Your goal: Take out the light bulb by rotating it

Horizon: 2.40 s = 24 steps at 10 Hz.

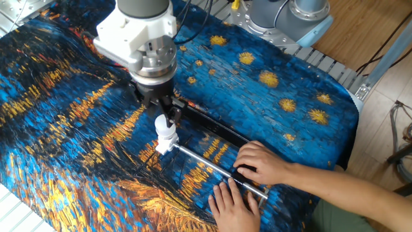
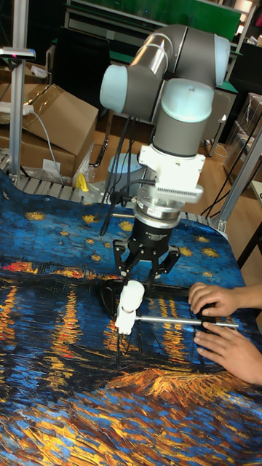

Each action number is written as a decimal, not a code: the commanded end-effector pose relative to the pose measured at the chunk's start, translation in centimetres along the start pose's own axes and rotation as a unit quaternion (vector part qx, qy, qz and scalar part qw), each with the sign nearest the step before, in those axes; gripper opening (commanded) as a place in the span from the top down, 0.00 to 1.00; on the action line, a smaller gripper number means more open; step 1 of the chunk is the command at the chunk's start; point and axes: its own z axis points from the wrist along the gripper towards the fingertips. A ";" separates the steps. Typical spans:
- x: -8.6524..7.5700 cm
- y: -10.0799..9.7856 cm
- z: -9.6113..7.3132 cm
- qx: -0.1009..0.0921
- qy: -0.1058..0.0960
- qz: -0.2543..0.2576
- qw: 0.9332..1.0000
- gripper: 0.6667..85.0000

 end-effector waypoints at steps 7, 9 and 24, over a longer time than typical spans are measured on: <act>-0.2 0.2 1.7 -0.009 0.015 -0.002 1.000 0.41; 0.3 0.3 1.7 -0.014 0.015 -0.001 1.000 0.41; 0.6 0.4 2.7 -0.027 -0.005 -0.016 0.999 0.38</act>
